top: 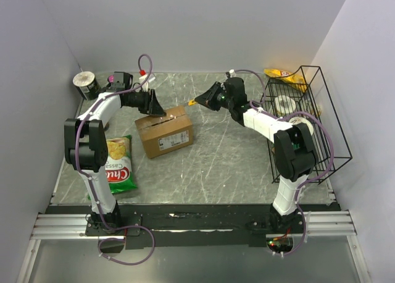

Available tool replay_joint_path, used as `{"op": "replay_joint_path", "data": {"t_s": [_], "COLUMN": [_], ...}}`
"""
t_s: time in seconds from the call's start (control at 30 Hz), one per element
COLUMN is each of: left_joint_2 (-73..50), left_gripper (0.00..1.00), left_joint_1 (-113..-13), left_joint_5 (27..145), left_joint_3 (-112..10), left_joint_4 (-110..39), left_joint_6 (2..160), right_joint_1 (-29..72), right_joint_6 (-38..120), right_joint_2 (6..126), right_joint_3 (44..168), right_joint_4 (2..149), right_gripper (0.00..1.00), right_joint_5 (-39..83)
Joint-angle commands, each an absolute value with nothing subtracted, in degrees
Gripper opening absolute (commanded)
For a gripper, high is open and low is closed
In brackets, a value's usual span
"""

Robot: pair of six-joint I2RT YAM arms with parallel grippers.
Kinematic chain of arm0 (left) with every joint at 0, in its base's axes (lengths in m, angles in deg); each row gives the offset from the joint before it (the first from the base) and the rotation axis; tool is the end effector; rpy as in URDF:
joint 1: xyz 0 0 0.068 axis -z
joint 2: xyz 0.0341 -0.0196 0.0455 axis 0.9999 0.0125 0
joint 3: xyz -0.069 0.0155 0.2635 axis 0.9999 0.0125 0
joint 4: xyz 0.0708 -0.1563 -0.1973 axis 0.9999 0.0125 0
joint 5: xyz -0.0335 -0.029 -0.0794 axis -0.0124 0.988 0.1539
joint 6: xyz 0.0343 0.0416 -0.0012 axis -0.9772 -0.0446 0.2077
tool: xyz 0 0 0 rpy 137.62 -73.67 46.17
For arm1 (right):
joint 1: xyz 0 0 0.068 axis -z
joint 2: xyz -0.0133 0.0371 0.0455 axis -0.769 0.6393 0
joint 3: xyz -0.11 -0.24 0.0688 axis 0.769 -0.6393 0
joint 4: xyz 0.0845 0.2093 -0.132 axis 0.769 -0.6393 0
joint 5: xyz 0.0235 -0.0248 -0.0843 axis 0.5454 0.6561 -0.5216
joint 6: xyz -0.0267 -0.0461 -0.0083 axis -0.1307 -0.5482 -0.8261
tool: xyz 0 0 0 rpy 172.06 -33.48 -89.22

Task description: Unpack the express box

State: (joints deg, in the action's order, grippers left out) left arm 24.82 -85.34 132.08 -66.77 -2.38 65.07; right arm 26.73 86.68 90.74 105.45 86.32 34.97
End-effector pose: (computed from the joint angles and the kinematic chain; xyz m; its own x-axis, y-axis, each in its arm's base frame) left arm 0.4166 -0.0577 0.2406 -0.7678 0.1010 -0.6326 0.5748 0.5445 -0.6108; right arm 0.3932 0.1848 0.2570 -0.7305 0.4940 -0.4716 -0.1552 0.5523 0.8191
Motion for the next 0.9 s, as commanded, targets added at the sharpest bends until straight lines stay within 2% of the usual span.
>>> {"op": "replay_joint_path", "data": {"t_s": [0.0,0.87], "left_joint_2": [25.4,24.9], "left_gripper": [0.01,0.01], "left_joint_1": [-85.2,-85.8], "left_joint_5": [129.5,120.6], "left_joint_3": [-66.9,-66.7], "left_joint_4": [-6.6,-8.6], "left_joint_6": [67.7,69.1], "right_joint_1": [26.0,26.1], "right_joint_6": [85.5,85.5], "right_joint_2": [87.0,79.0], "right_joint_3": [105.1,96.1], "right_joint_4": [83.0,81.0], "right_gripper": [0.00,0.00], "right_joint_5": [37.2,36.5]}}
